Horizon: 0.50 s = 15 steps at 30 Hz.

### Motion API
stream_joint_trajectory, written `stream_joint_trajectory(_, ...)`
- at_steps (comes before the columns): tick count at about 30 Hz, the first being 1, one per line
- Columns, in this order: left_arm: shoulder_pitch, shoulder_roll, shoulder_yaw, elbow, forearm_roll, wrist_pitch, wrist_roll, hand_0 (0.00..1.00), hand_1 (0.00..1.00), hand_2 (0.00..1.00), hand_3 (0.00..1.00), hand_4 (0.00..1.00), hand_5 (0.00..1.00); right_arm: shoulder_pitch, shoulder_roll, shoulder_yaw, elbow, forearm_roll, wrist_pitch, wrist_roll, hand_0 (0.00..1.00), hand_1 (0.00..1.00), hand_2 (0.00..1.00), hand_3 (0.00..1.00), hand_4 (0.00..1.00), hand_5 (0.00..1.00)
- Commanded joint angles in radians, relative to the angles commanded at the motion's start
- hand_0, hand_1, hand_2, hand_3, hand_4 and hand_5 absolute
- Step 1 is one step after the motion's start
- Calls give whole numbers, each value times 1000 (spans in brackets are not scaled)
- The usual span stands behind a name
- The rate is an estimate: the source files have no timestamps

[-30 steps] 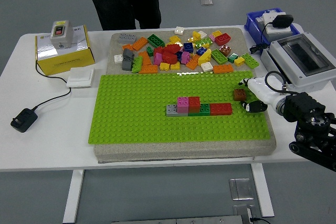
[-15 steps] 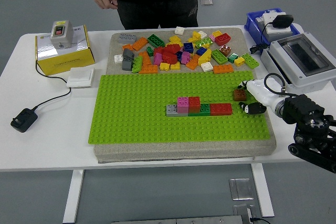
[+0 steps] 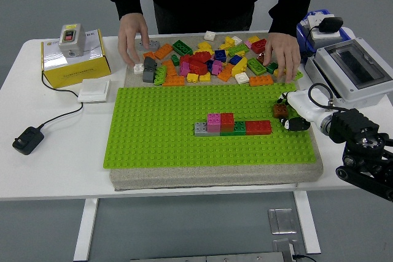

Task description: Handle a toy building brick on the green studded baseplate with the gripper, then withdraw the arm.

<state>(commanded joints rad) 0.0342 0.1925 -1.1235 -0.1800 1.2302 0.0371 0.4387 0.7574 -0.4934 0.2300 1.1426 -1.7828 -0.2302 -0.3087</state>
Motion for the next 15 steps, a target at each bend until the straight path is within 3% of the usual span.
stream_joint_trajectory(15, 2, 0, 7, 0, -6, 0, -3, 696, 672, 598, 654, 87, 646, 0, 5, -15, -4, 4, -1, 1, 131, 200, 698, 758, 531, 390)
